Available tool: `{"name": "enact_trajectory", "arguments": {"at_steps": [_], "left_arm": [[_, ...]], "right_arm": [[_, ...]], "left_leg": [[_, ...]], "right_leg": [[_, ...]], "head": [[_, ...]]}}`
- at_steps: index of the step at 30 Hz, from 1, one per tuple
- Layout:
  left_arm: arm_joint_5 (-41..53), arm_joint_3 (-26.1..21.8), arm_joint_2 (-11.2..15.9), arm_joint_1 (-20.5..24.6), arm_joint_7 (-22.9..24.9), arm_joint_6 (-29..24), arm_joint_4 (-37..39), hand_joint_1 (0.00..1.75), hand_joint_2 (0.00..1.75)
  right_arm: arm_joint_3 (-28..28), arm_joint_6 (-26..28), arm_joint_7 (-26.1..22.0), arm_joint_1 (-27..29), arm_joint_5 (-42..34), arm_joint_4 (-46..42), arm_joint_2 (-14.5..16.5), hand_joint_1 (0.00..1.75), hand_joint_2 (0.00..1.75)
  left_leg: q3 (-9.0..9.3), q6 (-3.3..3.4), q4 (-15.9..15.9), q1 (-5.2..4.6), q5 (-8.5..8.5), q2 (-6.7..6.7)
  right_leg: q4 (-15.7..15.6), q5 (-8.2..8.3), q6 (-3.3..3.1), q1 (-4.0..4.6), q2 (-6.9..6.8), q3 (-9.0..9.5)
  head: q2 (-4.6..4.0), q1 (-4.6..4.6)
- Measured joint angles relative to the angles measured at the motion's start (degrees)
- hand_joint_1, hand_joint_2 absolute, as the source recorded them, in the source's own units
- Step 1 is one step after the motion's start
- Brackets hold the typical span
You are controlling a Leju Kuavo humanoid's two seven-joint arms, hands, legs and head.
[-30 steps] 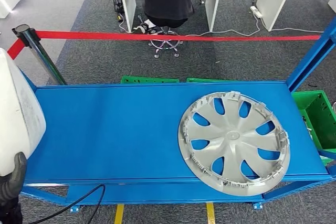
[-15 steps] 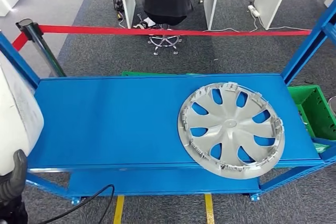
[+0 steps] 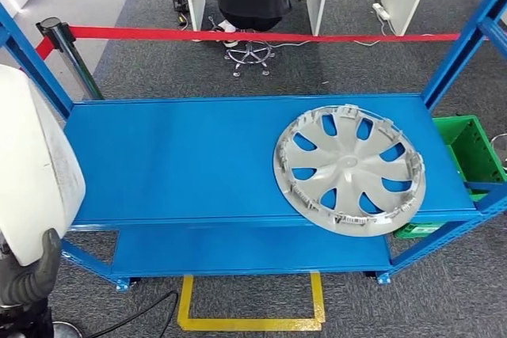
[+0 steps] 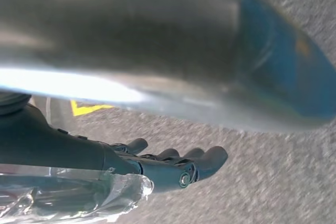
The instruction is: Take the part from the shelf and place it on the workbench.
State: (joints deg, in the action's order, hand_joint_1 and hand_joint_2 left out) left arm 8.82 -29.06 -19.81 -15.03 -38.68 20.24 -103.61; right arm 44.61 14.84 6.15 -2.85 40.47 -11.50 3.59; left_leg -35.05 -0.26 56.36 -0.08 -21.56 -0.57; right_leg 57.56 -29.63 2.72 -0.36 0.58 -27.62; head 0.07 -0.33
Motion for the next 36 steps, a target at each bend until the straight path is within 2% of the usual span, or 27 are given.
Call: {"name": "enact_trajectory", "arguments": {"at_steps": [2, 3, 5, 7, 8, 9, 10, 12, 14, 15, 17, 18, 19, 20, 22, 23, 24, 25, 26, 27, 28, 29, 30, 31, 33, 34, 36], "left_arm": [[-0.45, 0.59, 0.27, -0.51, -0.01, -0.42, -0.54, 1.75, 1.75], [-0.64, 0.87, 0.43, -0.78, -0.02, -0.65, -0.81, 1.75, 1.75], [-0.23, 1.64, 0.77, -1.14, -0.03, -1.44, -1.07, 1.75, 1.75], [0.56, 3.21, 1.35, -1.39, -0.03, -3.1, -1.09, 1.75, 1.75], [0.63, 4.13, 1.81, -1.55, -0.03, -4.08, -1.09, 1.75, 1.75], [0.26, 4.98, 2.34, -1.74, -0.03, -4.92, -1.09, 1.75, 1.75], [-0.44, 5.54, 2.89, -1.91, -0.03, -5.48, -1.09, 1.75, 1.75], [-2.04, 5.92, 3.91, -2.14, -0.03, -5.89, -1.1, 1.75, 1.75], [-3.04, 5.89, 4.64, -2.22, -0.03, -5.87, -1.19, 1.75, 1.75], [-3.27, 5.88, 4.88, -2.26, -0.03, -5.87, -1.24, 1.75, 1.75], [-3.46, 5.86, 5.23, -2.57, -0.03, -5.87, -1.31, 1.75, 1.75], [-3.51, 5.83, 5.38, -2.75, -0.03, -5.81, -1.31, 1.75, 1.75], [-3.56, 5.79, 5.49, -2.94, -0.03, -5.68, -1.31, 1.75, 1.75], [-3.77, 5.58, 5.53, -3.12, -0.03, -5.4, -1.37, 1.75, 1.75], [-4.51, 4.14, 5.29, -3.57, -0.03, -4.3, -1.63, 1.75, 1.75], [-5.08, 2.63, 4.95, -3.81, -0.03, -3.36, -1.87, 1.75, 1.75], [-5.69, 0.72, 4.43, -4.1, -0.03, -2.68, -2.21, 1.75, 1.75], [-6.37, -1.36, 3.81, -4.62, -0.03, -2.45, -2.68, 1.75, 1.75], [-7.02, -3.45, 3.17, -5.35, -0.03, -2.87, -3.32, 1.75, 1.75], [-7.55, -5.08, 2.63, -6.25, -0.03, -3.77, -4.01, 1.75, 1.75], [-7.93, -6.26, 2.25, -7.13, -0.03, -4.64, -4.69, 1.75, 1.75], [-8.11, -7.05, 1.93, -7.8, -0.03, -5.3, -5.34, 1.75, 1.75], [-8.13, -7.61, 1.69, -8.25, -0.03, -5.82, -5.85, 1.75, 1.75], [-7.95, -8.03, 1.46, -8.55, -0.03, -6.52, -6.33, 1.75, 1.75], [-6.99, -8.49, 1.04, -9.26, -0.03, -8.6, -7.39, 1.75, 1.75], [-6.36, -8.57, 0.87, -9.77, -0.03, -9.53, -8.09, 1.75, 1.75], [-4.84, -8.63, 0.68, -10.44, -0.03, -9.22, -9.46, 1.75, 1.75]], "right_arm": [[0.35, -1.26, -0.12, 0.01, -0.04, 0.02, 0.31, 0.0, 0.0], [0.54, -1.77, -0.2, -0.02, 0.02, 0.03, 0.49, 0.0, 0.0], [0.74, -2.95, -0.25, -0.1, 0.55, 0.07, 0.8, 0.0, 0.0], [0.78, -4.13, 0.13, -0.14, 1.77, 0.07, 0.9, 0.0, 0.0], [0.79, -4.32, 0.37, -0.14, 2.39, 0.07, 1.01, 0.0, 0.0], [0.79, -4.11, 0.52, -0.14, 2.75, 0.07, 1.16, 0.0, 0.0], [0.82, -3.64, 0.43, -0.14, 2.59, 0.07, 1.37, 0.0, 0.0], [1.18, -2.69, -0.14, -0.24, 1.36, 0.06, 1.82, 0.0, 0.0], [1.75, -2.22, -0.61, -0.37, 0.25, 0.04, 2.21, 0.0, 0.0], [1.98, -2.11, -0.71, -0.43, 0.05, 0.04, 2.34, 0.0, 0.0], [2.37, -1.98, -0.79, -0.39, -0.11, 0.04, 2.53, 0.0, 0.0], [2.54, -1.92, -0.94, -0.26, -0.43, 0.04, 2.63, 0.0, 0.0], [2.77, -1.85, -1.27, -0.08, -0.99, 0.04, 2.8, 0.0, 0.0], [3.21, -1.72, -2.05, 0.05, -1.96, 0.04, 3.25, 0.0, 0.0], [4.41, -1.33, -4.54, 0.07, -3.81, 0.01, 4.78, 0.0, 0.0], [5.03, -0.83, -6.34, 0.16, -4.47, -0.09, 5.94, 0.0, 0.0], [5.41, 0.07, -8.55, 0.41, -4.89, -0.18, 7.26, 0.0, 0.0], [5.62, 1.55, -11.61, 0.89, -5.48, -0.16, 8.59, 0.0, 0.0], [5.71, 3.3, -15.23, 1.46, -6.2, 0.24, 10.06, 0.0, 0.0], [5.73, 5.08, -18.96, 2.03, -6.99, 1.04, 11.27, 0.0, 0.0], [5.72, 6.41, -22.08, 2.57, -7.61, 2.02, 12.21, 0.0, 0.0], [5.72, 7.18, -24.24, 2.94, -8.03, 2.96, 12.89, 0.0, 0.0], [5.71, 7.65, -25.53, 3.16, -8.28, 3.74, 13.22, 0.0, 0.0], [5.69, 7.95, -26.23, 3.28, -8.17, 4.37, 13.42, 0.0, 0.0], [5.3, 8.93, -27.31, 3.55, -7.63, 5.8, 13.44, 0.0, 0.0], [4.92, 9.43, -27.65, 3.87, -7.35, 6.48, 13.36, 0.0, 0.0], [3.76, 9.73, -25.73, 4.63, -7.03, 7.48, 12.81, 0.0, 0.0]], "left_leg": [[-0.13, -0.71, -0.09, 0.11, 0.68, 0.01], [-0.41, -1.05, 0.2, 0.17, 0.16, -0.01], [-1.69, -1.65, 3.49, 0.24, -4.01, -0.04], [-3.6, -2.09, 10.61, 0.32, -9.81, -0.03], [-4.14, -2.23, 13.89, 0.35, -11.22, -0.03], [-4.01, -2.31, 15.81, 0.36, -11.2, -0.03], [-2.97, -2.32, 15.87, 0.37, -9.97, -0.03], [1.97, -2.21, 10.57, 0.45, -7.1, -0.03], [7.96, -1.76, 2.09, 0.43, -7.16, -0.09], [9.63, -1.41, -0.78, 0.33, -7.79, -0.14], [9.84, -0.42, -2.71, 0.08, -7.86, -0.18], [9.3, 0.03, -2.69, 0.03, -7.24, -0.15], [8.77, 0.49, -2.74, 0.04, -6.6, -0.09], [8.15, 0.82, -2.79, 0.12, -5.93, -0.04], [6.76, 1.13, -2.74, 0.07, -4.66, 0.11], [5.94, 1.12, -2.69, 0.03, -4.01, 0.22], [5.12, 1.06, -2.63, -0.01, -3.38, 0.34], [4.29, 0.94, -2.53, -0.03, -2.79, 0.47], [3.52, 0.78, -2.38, 0.0, -2.28, 0.55], [2.86, 0.56, -2.16, 0.03, -1.84, 0.6], [2.28, 0.3, -1.88, 0.02, -1.47, 0.58], [1.82, -0.01, -1.59, -0.02, -1.1, 0.51], [1.5, -0.34, -1.36, -0.04, -0.7, 0.45], [1.28, -0.71, -1.26, 0.01, -0.27, 0.41], [0.9, -1.52, -1.17, 0.3, 0.36, 0.41], [0.54, -1.87, -0.73, 0.42, -0.47, 0.41], [-0.71, -2.37, 2.91, 0.54, -5.48, 0.41]], "right_leg": [[-0.25, 0.55, -0.74, 0.12, -0.08, -0.55], [-0.24, 1.05, -1.26, 0.07, -0.19, -0.97], [-0.38, 2.31, -2.16, -0.14, -0.44, -2.09], [-0.32, 3.68, -2.51, -0.1, -0.59, -3.64], [-0.28, 4.39, -2.52, -0.08, -0.66, -4.54], [-0.24, 5.09, -2.47, -0.06, -0.71, -5.47], [-0.22, 5.76, -2.38, -0.06, -0.72, -6.35], [-0.17, 7.02, -2.1, -0.06, -0.66, -7.78], [0.01, 8.15, -1.6, 0.1, -0.55, -8.77], [-0.02, 8.77, -1.29, 0.16, -0.52, -9.12], [-0.41, 10.1, -0.6, 0.02, -0.51, -9.66], [-0.35, 9.85, -0.28, -0.13, -0.52, -9.98], [0.46, 8.52, -0.02, -0.24, -0.53, -10.41], [2.54, 6.0, 0.18, -0.29, -0.53, -11.06], [9.7, -0.27, 0.41, -0.29, -0.55, -12.59], [13.48, -2.24, 0.47, -0.29, -0.54, -13.05], [16.04, -2.76, 0.44, -0.28, -0.54, -12.91], [16.82, -1.92, 0.36, -0.27, -0.55, -11.85], [15.59, -0.26, 0.24, -0.25, -0.55, -9.81], [12.46, 1.2, 0.09, -0.24, -0.54, -6.82], [8.17, 1.56, -0.04, -0.19, -0.52, -3.48], [3.79, 0.93, -0.15, -0.16, -0.47, -0.38], [0.51, -0.09, -0.3, -0.05, -0.4, 1.62], [-1.27, -0.98, -0.53, 0.13, -0.32, 2.48], [-1.76, -0.62, -1.44, 0.34, -0.3, 1.88], [-1.75, -0.08, -1.97, 0.35, -0.37, 1.31], [-1.85, 1.27, -2.74, 0.25, -0.67, -0.13]], "head": [[0.0, 0.14], [0.0, 0.16], [-0.01, -0.07], [-0.01, -0.29], [-0.01, -0.3], [-0.01, -0.3], [-0.01, -0.3], [-0.01, -0.32], [-0.01, -0.3], [-0.01, -0.27], [-0.01, -0.26], [-0.01, -0.27], [-0.01, -0.21], [-0.01, -0.07], [-0.01, 0.25], [-0.01, 0.33], [-0.01, 0.38], [-0.01, 0.41], [-0.01, 0.44], [-0.01, 0.46], [-0.01, 0.49], [-0.01, 0.46], [-0.01, 0.44], [-0.01, 0.45], [-0.01, 0.49], [-0.01, 0.47], [-0.01, 0.31]]}}
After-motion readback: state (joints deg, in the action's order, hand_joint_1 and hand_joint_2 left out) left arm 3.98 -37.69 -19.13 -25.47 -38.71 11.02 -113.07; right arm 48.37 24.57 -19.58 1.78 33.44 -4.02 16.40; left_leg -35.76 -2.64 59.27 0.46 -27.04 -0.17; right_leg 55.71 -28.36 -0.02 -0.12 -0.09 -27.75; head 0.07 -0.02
